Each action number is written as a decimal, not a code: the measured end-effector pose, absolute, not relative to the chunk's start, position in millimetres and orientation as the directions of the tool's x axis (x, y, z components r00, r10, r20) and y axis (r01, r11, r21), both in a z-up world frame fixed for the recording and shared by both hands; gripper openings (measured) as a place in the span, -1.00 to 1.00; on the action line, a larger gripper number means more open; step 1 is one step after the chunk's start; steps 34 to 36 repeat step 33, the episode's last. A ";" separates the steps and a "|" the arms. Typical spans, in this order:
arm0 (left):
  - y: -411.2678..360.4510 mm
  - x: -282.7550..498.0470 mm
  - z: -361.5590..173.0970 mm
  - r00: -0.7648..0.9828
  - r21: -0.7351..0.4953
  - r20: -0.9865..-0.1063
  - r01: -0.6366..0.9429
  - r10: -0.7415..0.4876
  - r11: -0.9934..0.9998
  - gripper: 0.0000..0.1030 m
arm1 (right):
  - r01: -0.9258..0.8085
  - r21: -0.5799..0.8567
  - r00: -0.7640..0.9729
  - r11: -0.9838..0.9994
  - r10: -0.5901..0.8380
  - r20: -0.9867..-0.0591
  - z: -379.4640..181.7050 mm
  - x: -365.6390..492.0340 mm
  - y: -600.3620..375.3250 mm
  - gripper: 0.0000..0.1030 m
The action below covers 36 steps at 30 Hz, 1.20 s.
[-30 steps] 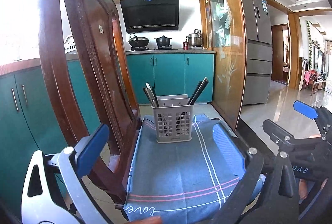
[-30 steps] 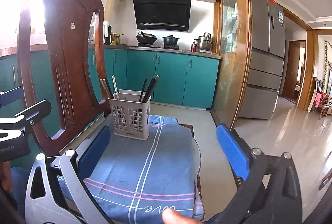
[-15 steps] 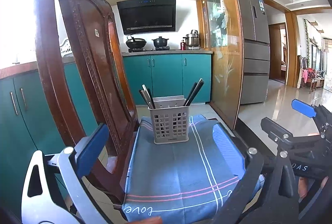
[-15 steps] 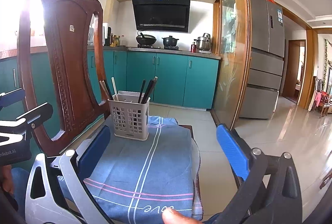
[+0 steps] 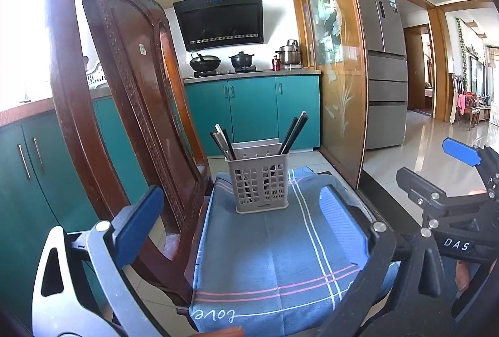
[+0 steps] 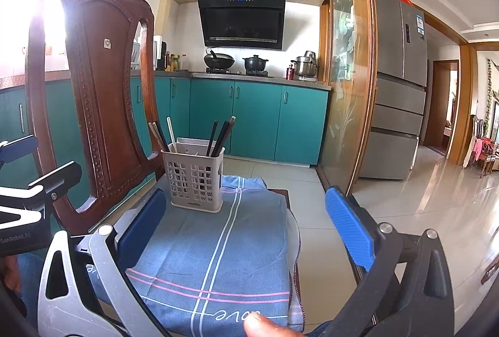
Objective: Organize utensils
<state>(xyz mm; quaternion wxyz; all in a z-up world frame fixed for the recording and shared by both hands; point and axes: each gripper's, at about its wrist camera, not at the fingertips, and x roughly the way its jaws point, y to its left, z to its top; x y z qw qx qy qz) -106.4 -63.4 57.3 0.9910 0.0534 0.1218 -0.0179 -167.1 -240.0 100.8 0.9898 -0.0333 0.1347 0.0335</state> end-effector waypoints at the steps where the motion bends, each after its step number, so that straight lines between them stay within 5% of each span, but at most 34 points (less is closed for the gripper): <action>1: -63.5 -106.4 57.1 0.970 0.100 -0.244 0.049 -0.023 0.994 0.94 | -0.075 -0.056 0.961 0.996 0.058 -0.269 100.8 -166.8 -240.3 0.94; 25: -68.4 -101.4 51.6 0.964 0.060 -0.260 0.069 -0.051 0.996 0.94 | -0.076 -0.041 0.952 0.996 0.060 -0.299 90.8 -153.8 -242.6 0.94; 29: -70.1 -88.2 47.3 0.950 0.045 -0.309 0.069 -0.052 0.997 0.94 | -0.028 -0.031 0.916 0.999 0.014 -0.402 77.0 -125.0 -244.8 0.94; 33: -72.3 -51.4 36.6 0.892 -0.018 -0.439 0.117 -0.113 0.993 0.94 | 0.016 0.028 0.774 0.999 0.005 -0.633 32.2 -39.1 -258.2 0.94; 36: -72.3 -51.4 36.6 0.892 -0.018 -0.439 0.117 -0.113 0.993 0.94 | 0.016 0.028 0.774 0.999 0.005 -0.633 32.2 -39.1 -258.2 0.94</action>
